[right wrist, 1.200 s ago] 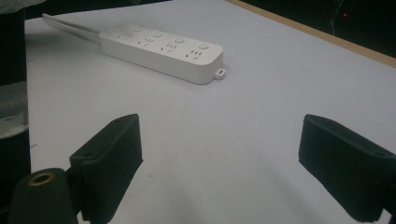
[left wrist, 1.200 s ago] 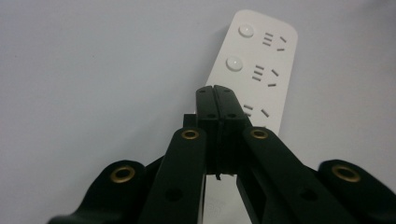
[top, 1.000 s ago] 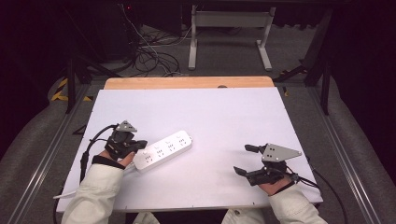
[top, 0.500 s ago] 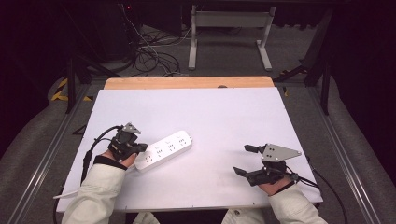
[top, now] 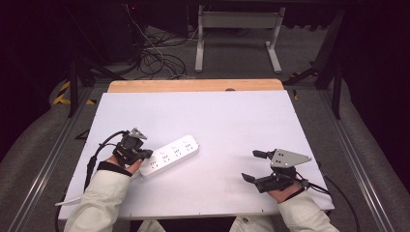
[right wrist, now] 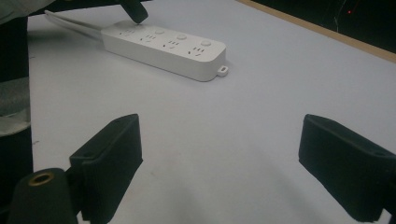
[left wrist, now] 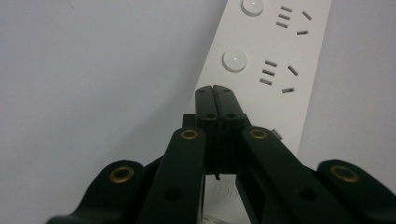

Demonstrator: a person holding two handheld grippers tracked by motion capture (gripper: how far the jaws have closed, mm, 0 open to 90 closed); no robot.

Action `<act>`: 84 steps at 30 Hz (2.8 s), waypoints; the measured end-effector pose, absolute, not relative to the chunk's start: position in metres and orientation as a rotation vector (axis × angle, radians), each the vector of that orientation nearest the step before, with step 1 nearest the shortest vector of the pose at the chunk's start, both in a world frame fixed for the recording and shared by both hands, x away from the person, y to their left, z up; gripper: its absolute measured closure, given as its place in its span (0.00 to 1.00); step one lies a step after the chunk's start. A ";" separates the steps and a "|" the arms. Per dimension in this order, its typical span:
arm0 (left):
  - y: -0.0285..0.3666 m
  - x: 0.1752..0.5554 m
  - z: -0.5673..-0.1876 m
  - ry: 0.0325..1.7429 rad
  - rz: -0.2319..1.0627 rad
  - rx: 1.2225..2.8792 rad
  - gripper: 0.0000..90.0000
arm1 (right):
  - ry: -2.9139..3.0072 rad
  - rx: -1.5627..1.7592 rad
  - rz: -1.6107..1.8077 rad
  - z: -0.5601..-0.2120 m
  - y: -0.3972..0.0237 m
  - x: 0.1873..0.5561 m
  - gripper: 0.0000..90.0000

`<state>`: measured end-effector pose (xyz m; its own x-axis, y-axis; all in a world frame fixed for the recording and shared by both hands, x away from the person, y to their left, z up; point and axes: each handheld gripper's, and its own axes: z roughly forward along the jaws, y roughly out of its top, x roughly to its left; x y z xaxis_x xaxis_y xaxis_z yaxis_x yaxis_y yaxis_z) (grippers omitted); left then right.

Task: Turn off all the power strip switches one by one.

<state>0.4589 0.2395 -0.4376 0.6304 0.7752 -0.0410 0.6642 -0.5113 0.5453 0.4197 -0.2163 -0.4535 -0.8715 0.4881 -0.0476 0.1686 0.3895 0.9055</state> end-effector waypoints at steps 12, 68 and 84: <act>0.240 0.459 -0.444 1.122 0.252 2.314 1.00 | 2.348 0.574 1.474 -0.454 -0.216 0.419 0.15; 0.237 0.444 -0.431 1.086 0.442 2.196 1.00 | 2.353 0.575 1.460 -0.455 -0.216 0.419 0.15; 0.232 0.450 -0.418 1.026 0.394 2.139 1.00 | 2.354 0.578 1.457 -0.455 -0.217 0.418 0.15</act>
